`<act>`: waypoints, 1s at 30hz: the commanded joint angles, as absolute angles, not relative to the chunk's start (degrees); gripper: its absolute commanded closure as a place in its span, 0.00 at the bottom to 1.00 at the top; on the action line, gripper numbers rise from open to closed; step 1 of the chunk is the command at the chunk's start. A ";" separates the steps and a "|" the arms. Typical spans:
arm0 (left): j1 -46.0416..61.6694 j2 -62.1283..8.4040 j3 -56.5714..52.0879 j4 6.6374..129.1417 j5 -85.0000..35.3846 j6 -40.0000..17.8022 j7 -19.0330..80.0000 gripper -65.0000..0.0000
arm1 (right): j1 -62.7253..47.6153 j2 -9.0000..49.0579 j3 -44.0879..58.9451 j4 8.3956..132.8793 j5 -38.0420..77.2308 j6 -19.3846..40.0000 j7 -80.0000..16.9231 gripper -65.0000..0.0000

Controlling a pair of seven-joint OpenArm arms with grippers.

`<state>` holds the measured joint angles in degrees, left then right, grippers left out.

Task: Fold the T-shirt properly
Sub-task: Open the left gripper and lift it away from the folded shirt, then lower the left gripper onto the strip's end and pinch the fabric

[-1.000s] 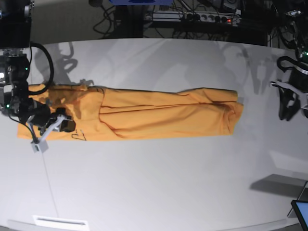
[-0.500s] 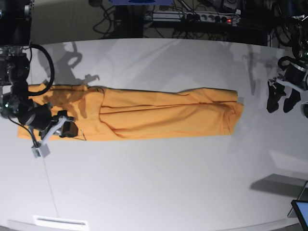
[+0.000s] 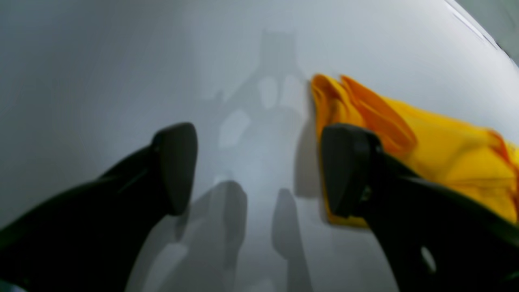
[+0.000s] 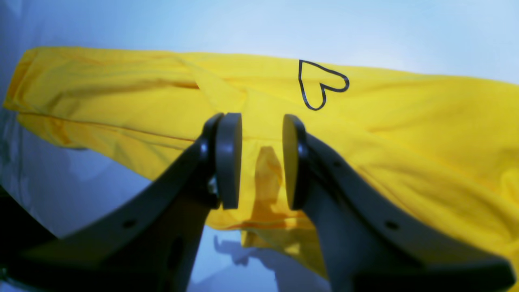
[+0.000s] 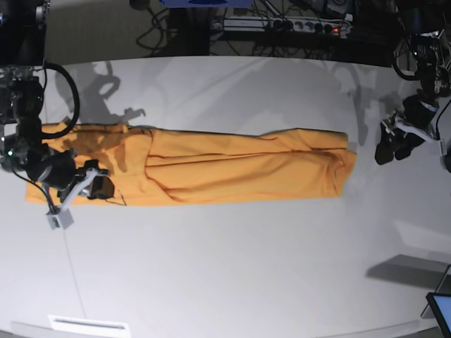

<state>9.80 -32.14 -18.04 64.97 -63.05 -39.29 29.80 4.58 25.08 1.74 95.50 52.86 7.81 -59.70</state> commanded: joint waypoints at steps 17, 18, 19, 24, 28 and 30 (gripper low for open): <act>2.77 -29.05 -11.74 63.78 -69.14 -40.00 37.67 0.28 | 5.67 25.80 1.98 96.31 53.58 7.96 -58.59 0.73; 2.15 -28.62 -11.56 63.69 -69.05 -40.00 37.76 0.28 | 5.67 25.80 1.98 96.31 53.58 7.96 -58.59 0.73; 1.80 -28.35 -11.56 63.52 -68.97 -40.00 37.76 0.28 | 5.67 25.80 1.98 96.31 53.58 7.96 -58.59 0.73; 1.27 -27.12 -11.47 61.93 -68.97 -40.00 38.02 0.28 | 5.67 25.80 1.98 96.31 53.58 7.96 -58.68 0.73; 1.36 -26.59 -7.87 62.02 -69.23 -40.00 38.02 0.28 | 5.67 25.80 1.98 96.40 53.58 7.96 -58.68 0.73; 1.27 -26.51 -5.76 62.11 -69.23 -40.00 38.02 0.28 | 5.67 25.80 1.98 96.40 53.58 7.96 -58.68 0.73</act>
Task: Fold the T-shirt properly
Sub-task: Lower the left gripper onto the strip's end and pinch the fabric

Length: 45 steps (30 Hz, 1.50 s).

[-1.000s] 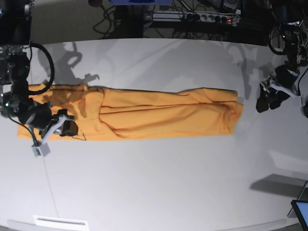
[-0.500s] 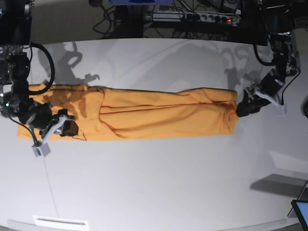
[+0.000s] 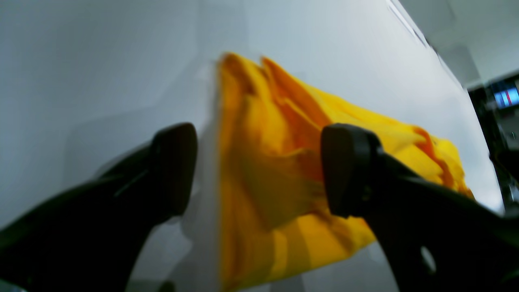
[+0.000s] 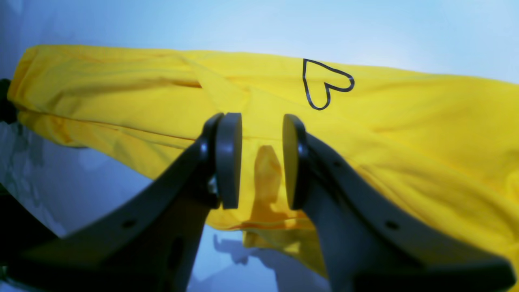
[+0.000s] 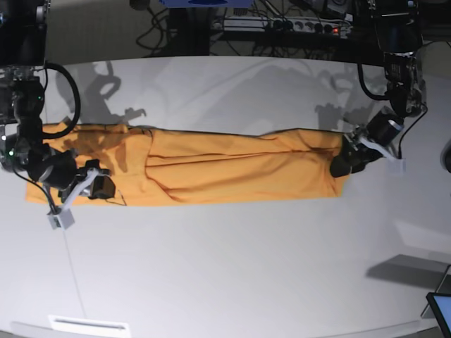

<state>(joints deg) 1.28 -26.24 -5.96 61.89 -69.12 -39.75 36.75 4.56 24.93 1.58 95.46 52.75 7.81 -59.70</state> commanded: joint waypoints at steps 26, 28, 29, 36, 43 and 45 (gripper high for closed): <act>6.46 -25.01 -4.88 61.67 -69.23 -40.00 23.69 0.97 | 5.58 25.71 1.98 96.31 53.76 7.96 -58.68 0.73; 8.66 -24.48 -7.96 61.67 -69.23 -40.00 18.95 0.97 | 5.58 24.66 1.98 96.31 53.67 7.96 -58.68 0.73; 9.27 -23.87 -9.27 61.67 -69.05 -40.00 17.10 0.97 | 5.58 24.22 2.07 96.31 53.58 7.96 -58.68 0.73; 11.56 -22.90 -12.00 61.85 -69.14 -40.00 16.66 0.97 | 5.58 21.93 1.98 96.22 53.58 7.96 -58.68 0.73; 7.43 -23.96 -19.47 61.93 -69.23 -40.00 29.93 1.00 | 3.74 21.23 1.89 96.40 53.58 7.96 -58.68 0.74; 7.25 -24.84 -24.31 61.93 -68.97 -39.87 32.13 1.00 | 3.56 21.32 1.89 96.31 53.58 7.96 -58.51 0.74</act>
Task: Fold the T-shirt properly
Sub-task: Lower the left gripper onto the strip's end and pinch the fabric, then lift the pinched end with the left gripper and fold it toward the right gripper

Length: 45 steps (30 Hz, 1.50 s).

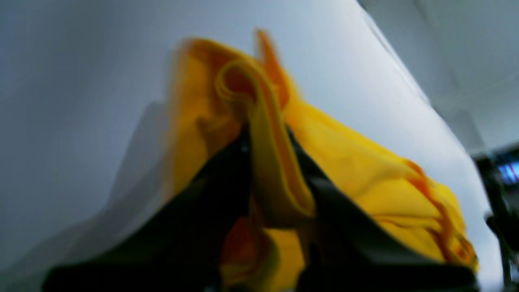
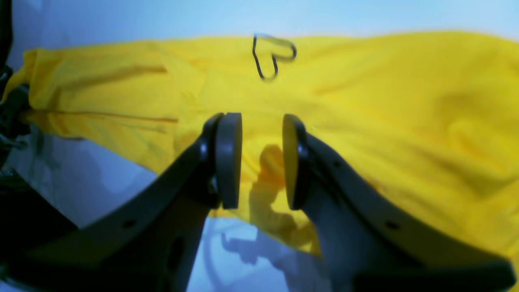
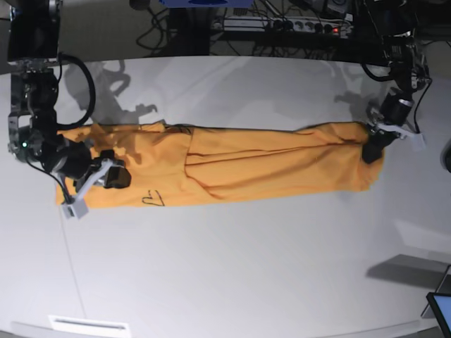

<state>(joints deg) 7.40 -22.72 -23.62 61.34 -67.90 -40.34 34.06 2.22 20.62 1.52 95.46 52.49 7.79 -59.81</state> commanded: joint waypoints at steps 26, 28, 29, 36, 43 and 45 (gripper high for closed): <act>7.43 -28.70 -29.58 67.56 -69.14 -36.62 35.12 1.00 | 4.44 18.51 -14.29 95.78 55.52 8.22 -58.95 0.74; 7.87 -28.53 -29.58 67.74 -69.23 -36.62 35.12 1.00 | 4.88 18.51 -15.60 92.79 55.52 8.22 -58.86 0.74; 7.96 -28.53 -29.49 67.74 -69.23 -36.62 35.12 1.00 | 5.49 18.51 -16.22 91.12 55.52 8.22 -58.24 0.74; 7.60 -28.53 -29.67 68.97 -69.32 -36.62 35.12 1.00 | 7.43 15.52 -17.36 75.82 55.25 8.31 -56.84 0.96; 7.96 -28.53 -29.49 76.62 -69.05 -34.33 35.21 1.00 | 7.78 15.43 -17.36 73.36 55.52 8.40 -55.60 0.98; 7.78 -28.44 -29.41 78.29 -69.05 -33.89 35.30 1.00 | 7.78 15.43 -17.36 73.27 55.52 8.40 -55.60 0.98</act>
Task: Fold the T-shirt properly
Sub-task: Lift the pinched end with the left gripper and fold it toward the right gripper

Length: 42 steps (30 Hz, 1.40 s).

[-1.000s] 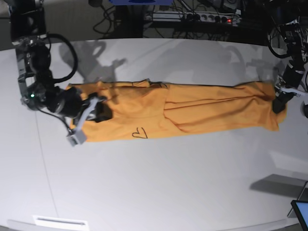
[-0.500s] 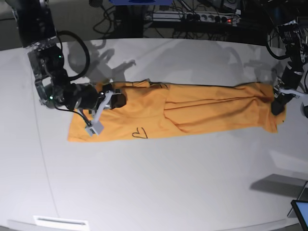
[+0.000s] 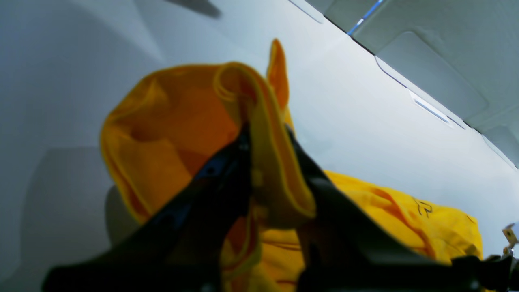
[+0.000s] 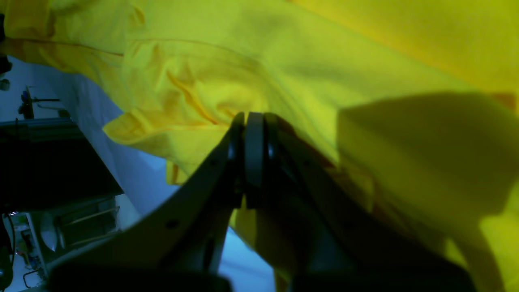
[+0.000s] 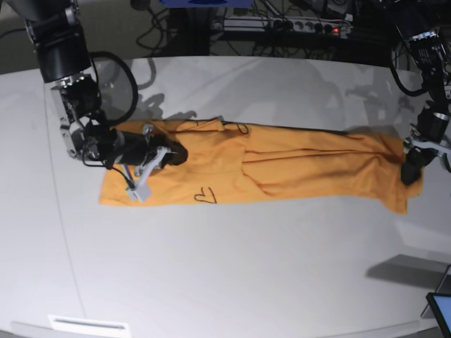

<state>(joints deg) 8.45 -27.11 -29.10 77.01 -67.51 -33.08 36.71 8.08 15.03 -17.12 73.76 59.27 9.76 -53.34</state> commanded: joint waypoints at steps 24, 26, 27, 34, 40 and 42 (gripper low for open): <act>0.40 -19.82 -11.38 95.60 -52.44 -33.80 44.97 1.00 | 7.34 14.20 -17.36 69.67 55.25 8.31 -55.25 0.99; -0.66 -19.30 -9.10 95.69 -51.38 -33.80 44.97 1.00 | 7.34 14.20 -17.36 69.67 55.25 8.31 -55.25 0.99; -1.27 -19.03 -8.13 95.69 -50.77 -33.71 44.97 1.00 | 7.34 14.20 -17.36 69.67 55.16 8.31 -55.25 0.99; -3.74 -18.33 -1.36 95.78 -49.71 -29.05 44.97 1.00 | 7.43 14.20 -17.36 69.67 55.16 8.31 -55.25 0.99; -4.44 -18.24 4.70 98.24 -49.54 -28.53 44.97 1.00 | 7.52 14.20 -17.27 69.67 55.16 8.31 -55.25 0.99; -4.44 -18.24 6.02 98.24 -49.45 -28.53 44.97 1.00 | 7.52 14.20 -17.27 69.67 55.16 8.31 -55.25 0.99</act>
